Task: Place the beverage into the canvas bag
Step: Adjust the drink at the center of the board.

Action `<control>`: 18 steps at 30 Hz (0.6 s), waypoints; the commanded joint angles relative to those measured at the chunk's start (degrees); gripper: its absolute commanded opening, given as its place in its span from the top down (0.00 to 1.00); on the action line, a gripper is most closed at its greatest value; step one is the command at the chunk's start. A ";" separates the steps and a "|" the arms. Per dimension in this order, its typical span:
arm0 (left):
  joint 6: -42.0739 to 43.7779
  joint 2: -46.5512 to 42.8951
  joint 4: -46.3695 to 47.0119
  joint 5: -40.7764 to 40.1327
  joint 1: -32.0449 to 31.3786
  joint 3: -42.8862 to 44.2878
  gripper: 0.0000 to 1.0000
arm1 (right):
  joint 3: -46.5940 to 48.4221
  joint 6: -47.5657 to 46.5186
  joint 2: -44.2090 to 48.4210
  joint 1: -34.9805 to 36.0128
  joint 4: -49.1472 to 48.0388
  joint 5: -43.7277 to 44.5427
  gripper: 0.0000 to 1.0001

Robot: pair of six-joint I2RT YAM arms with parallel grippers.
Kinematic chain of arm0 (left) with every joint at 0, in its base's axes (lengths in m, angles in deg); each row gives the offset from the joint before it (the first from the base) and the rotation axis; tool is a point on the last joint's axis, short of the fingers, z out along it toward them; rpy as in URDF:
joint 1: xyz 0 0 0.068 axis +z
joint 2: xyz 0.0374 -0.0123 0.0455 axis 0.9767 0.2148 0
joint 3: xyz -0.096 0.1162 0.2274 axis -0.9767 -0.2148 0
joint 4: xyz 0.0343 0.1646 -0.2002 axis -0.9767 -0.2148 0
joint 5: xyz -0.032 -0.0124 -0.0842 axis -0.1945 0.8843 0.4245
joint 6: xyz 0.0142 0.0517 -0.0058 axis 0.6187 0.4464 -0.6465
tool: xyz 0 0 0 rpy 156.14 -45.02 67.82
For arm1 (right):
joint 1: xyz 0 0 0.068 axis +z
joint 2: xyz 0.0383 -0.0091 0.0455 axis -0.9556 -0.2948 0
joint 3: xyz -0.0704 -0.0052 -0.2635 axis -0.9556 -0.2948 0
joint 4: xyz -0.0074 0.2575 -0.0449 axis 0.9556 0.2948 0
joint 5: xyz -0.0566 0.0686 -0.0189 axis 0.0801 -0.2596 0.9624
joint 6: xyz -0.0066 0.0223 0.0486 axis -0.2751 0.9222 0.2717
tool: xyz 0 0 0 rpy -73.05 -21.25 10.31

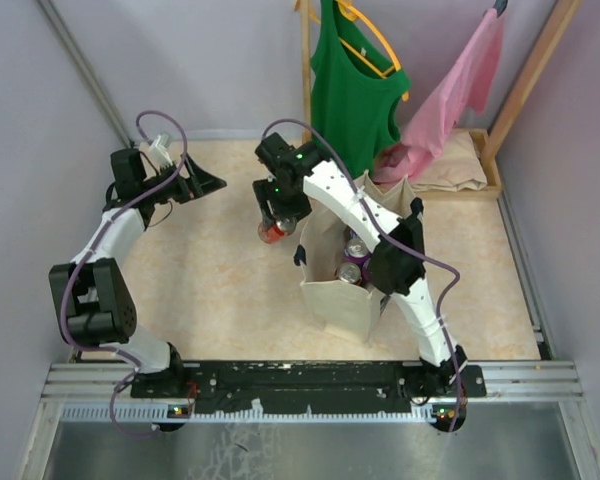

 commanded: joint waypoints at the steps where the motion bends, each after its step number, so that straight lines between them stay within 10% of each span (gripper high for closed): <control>1: 2.15 -1.89 -1.63 -0.24 -0.25 1.22 0.00 | 6.10 -3.19 -0.44 1.80 4.17 4.28 1.00; 18: 1.67 -3.00 -1.56 -1.05 -0.71 -0.34 0.00 | 2.30 -6.01 -4.55 6.76 8.10 7.42 1.00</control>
